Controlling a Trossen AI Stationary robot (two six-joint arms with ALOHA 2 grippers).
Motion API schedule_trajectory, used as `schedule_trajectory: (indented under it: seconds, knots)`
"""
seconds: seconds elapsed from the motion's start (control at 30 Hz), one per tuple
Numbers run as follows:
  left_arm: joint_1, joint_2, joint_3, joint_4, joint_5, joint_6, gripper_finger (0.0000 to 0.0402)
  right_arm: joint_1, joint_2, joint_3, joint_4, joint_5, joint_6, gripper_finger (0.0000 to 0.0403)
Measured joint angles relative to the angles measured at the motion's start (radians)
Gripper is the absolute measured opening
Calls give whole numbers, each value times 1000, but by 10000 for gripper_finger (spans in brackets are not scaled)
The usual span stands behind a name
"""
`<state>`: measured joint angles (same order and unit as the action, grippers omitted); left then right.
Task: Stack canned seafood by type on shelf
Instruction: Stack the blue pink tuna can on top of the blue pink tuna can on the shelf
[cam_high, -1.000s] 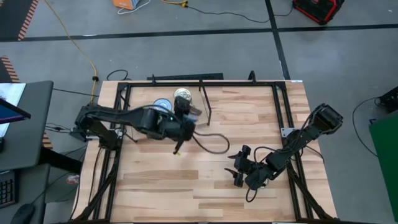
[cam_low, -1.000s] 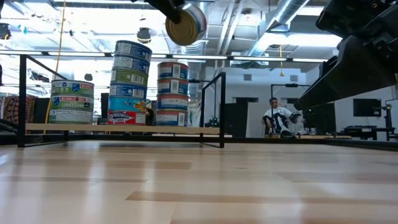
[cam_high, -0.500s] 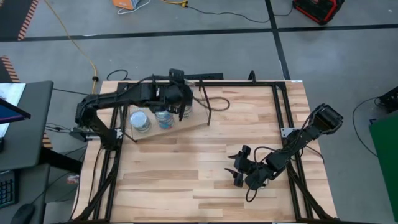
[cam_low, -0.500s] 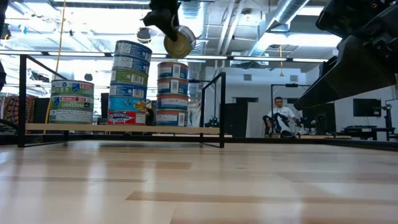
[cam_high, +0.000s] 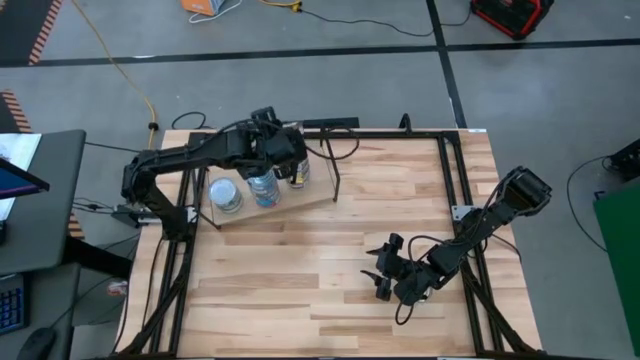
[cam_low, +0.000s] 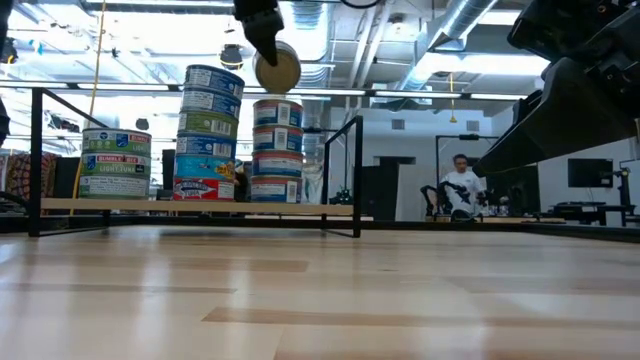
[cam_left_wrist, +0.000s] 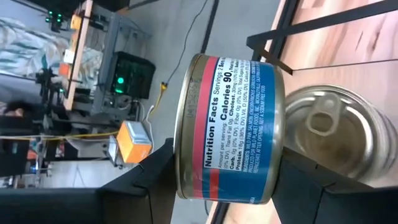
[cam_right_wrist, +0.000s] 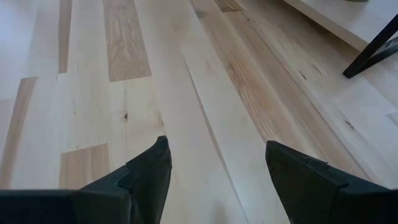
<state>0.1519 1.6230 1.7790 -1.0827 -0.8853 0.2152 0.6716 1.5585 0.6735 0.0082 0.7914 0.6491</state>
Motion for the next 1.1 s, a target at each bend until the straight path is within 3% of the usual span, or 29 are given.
schedule_trajectory:
  seconds: [0.4, 0.63, 0.9, 1.1]
  knots:
    - [-66, 16, 0, -27, -95, -78, 197, -1, 0, 0, 0, 0, 4, 285]
    - [-122, 103, 0, -18, -186, -15, 198, -3, 0, 0, 0, 0, 0, 285]
    - [-104, 113, 0, -50, -217, -53, 198, -9, 0, 0, 0, 0, -27, 285]
    - [-57, 113, 0, -91, -85, -97, 198, -27, 0, 0, 0, 0, -54, 285]
